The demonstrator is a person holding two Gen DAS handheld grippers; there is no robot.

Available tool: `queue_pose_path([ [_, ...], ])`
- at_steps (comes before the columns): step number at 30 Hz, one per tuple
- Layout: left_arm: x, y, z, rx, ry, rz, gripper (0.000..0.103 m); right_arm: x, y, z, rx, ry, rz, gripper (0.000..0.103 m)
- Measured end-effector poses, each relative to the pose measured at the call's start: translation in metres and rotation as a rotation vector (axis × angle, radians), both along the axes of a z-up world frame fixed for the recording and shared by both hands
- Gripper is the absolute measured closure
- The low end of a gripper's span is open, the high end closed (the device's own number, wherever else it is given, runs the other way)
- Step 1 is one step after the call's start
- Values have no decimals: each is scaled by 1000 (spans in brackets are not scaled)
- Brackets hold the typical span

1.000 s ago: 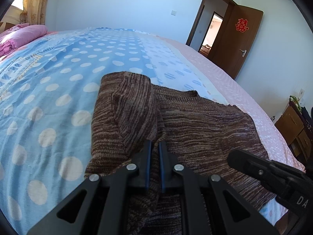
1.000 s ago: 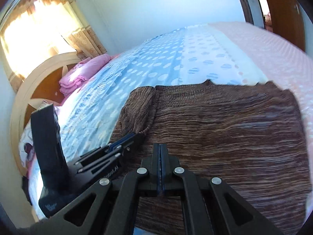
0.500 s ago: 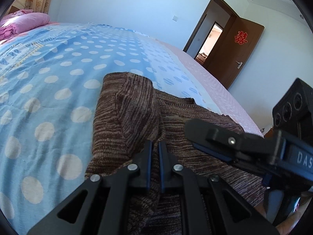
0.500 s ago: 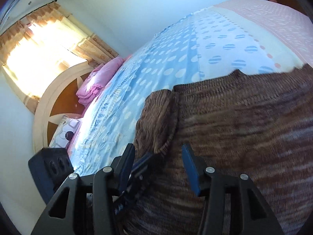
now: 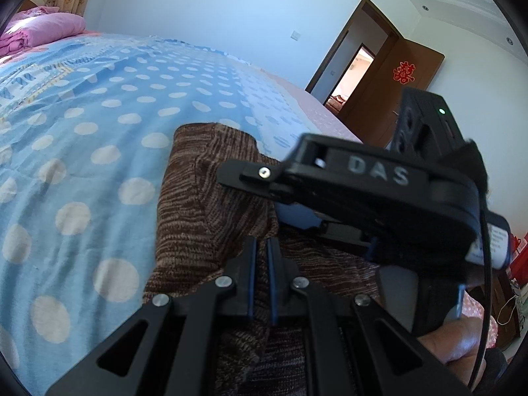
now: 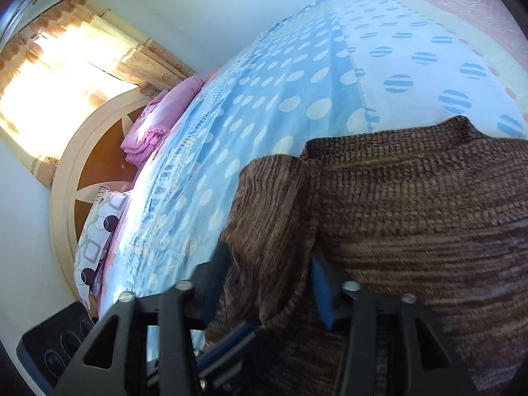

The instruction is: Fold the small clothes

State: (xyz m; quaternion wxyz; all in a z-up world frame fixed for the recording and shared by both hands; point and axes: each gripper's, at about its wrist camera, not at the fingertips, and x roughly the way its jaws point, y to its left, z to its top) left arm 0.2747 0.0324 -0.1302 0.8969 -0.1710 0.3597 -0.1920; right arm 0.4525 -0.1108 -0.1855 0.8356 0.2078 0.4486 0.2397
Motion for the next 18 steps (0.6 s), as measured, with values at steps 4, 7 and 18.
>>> queue_pose_path([
  [4,-1,1,0,-10,-4,-1,92,-8,2,7,-61,-60,-9,97],
  [7,-2,1,2,-14,-10,-2,92,-17,-1,18,-98,-107,-11,97],
  [18,-15,-62,33,22,-36,-147,94,-42,-78,43,-162,-168,-111,97],
])
